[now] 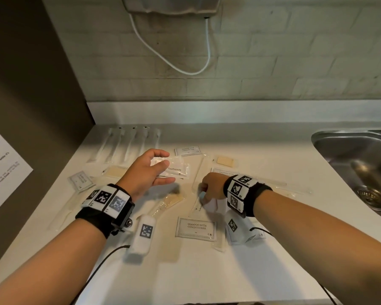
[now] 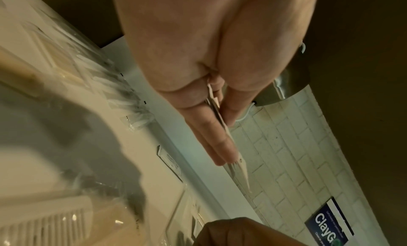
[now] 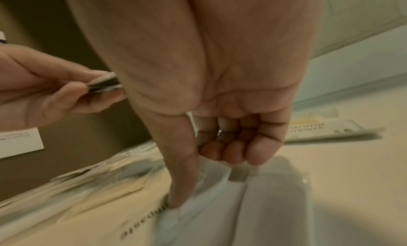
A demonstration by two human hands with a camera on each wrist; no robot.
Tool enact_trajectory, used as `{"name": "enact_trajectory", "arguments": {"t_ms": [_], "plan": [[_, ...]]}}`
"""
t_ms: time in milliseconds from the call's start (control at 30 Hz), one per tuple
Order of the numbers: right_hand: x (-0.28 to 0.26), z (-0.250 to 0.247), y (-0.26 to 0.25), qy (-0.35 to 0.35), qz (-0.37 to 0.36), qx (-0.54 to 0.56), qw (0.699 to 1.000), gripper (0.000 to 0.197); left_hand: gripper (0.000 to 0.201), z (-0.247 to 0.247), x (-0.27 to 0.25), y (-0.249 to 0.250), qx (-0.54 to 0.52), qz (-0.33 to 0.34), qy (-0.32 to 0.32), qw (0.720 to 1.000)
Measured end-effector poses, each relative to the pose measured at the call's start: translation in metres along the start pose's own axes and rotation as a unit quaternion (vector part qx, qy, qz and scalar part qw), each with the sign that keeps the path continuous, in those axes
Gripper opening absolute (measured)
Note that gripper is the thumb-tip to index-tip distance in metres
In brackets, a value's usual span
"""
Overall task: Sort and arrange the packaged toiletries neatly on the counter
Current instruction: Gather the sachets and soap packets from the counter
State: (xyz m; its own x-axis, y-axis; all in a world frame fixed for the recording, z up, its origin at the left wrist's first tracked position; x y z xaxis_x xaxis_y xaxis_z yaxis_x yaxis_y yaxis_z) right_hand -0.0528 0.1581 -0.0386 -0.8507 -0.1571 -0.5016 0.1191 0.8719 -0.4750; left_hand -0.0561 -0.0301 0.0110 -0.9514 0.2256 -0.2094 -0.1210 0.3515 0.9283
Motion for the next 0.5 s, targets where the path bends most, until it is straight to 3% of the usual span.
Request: {"name": "enact_trajectory", "arguments": {"t_ms": [67, 133, 267, 367, 433, 500], "plan": [[-0.006, -0.009, -0.007, 0.024, -0.034, -0.005, 0.999, 0.019, 0.016, -0.001, 0.0, -0.003, -0.001, -0.003, -0.001, 1.0], [-0.014, -0.025, -0.015, 0.068, -0.085, 0.057, 0.992, 0.006, 0.016, -0.004, 0.001, -0.007, -0.01, -0.009, 0.006, 1.0], [-0.031, -0.059, -0.035, 0.11, -0.178, 0.258, 0.943, 0.016, 0.016, -0.005, -0.002, -0.017, -0.017, -0.04, 0.014, 0.999], [-0.038, -0.066, -0.059, 0.097, -0.232, 0.212, 0.944, 0.017, 0.017, -0.002, -0.004, -0.019, -0.017, -0.044, 0.009, 0.999], [-0.036, -0.057, -0.071, 0.077, -0.249, 0.174, 0.95, 0.027, 0.019, 0.0, -0.004, -0.017, -0.028, -0.04, 0.005, 0.999], [-0.033, -0.05, -0.08, 0.102, -0.251, 0.151, 0.951, 0.04, 0.021, 0.001, -0.003, -0.013, -0.055, -0.028, -0.005, 0.998]]}}
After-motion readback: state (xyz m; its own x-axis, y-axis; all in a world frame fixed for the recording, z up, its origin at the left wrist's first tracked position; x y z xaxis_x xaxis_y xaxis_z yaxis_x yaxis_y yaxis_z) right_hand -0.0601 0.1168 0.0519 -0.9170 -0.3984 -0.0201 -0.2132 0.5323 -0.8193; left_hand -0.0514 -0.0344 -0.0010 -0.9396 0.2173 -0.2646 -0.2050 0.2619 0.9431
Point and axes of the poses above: each hand's wrist, its own x-axis towards the middle knuckle, its own z-axis out of the palm, y = z × x, the point moved 5 cm from there along x, towards the middle knuckle, and after that the axes turned 13 degrees about x, right-handed, at the moved point
